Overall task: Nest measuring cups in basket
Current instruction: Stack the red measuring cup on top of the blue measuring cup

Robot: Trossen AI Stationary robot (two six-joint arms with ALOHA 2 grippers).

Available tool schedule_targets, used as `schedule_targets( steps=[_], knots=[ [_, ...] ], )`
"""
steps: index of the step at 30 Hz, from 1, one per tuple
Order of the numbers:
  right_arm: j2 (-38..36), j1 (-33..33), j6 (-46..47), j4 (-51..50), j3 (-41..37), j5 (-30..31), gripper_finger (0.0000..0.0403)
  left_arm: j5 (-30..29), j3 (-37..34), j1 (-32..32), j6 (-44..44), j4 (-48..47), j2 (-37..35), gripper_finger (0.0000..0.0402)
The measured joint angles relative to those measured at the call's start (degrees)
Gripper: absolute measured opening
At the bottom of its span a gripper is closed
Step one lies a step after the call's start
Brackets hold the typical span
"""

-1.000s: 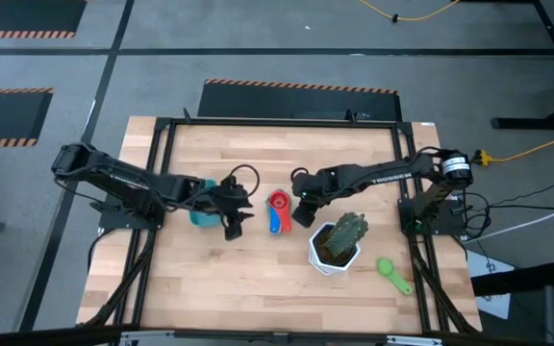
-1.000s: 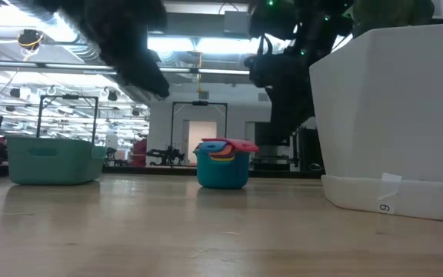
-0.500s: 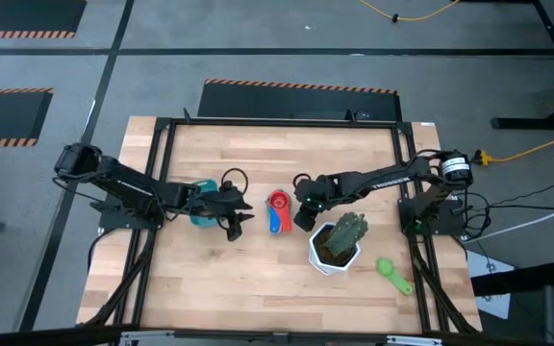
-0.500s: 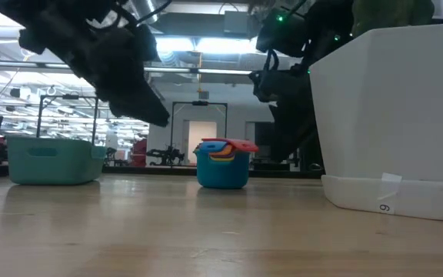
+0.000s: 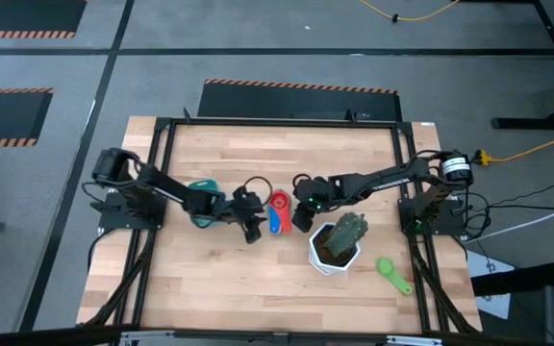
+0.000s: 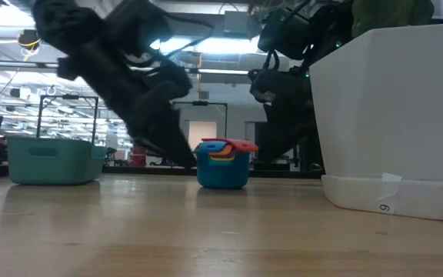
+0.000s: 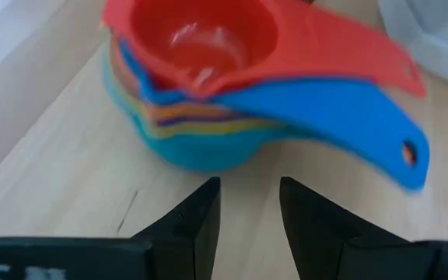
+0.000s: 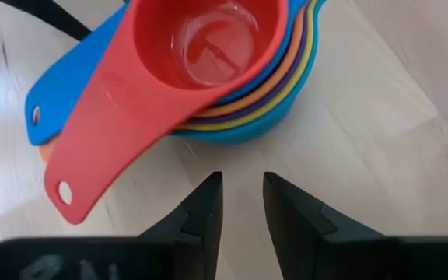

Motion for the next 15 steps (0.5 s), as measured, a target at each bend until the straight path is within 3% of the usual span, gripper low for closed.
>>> schedule_targets(
  steps=[7, 15],
  knots=[
    [0.0, 0.0, -0.1, 1.8, 0.0, -1.7, 0.0099, 2.1, 5.8, 0.4, 0.3, -0.5, 3.0, 0.0128],
    [0.0, 0.0, -0.3, 2.9, 0.0, -6.0, 0.0099, 1.7, 6.7, 0.4, 0.5, -1.6, 3.0, 0.0128]
  ],
)
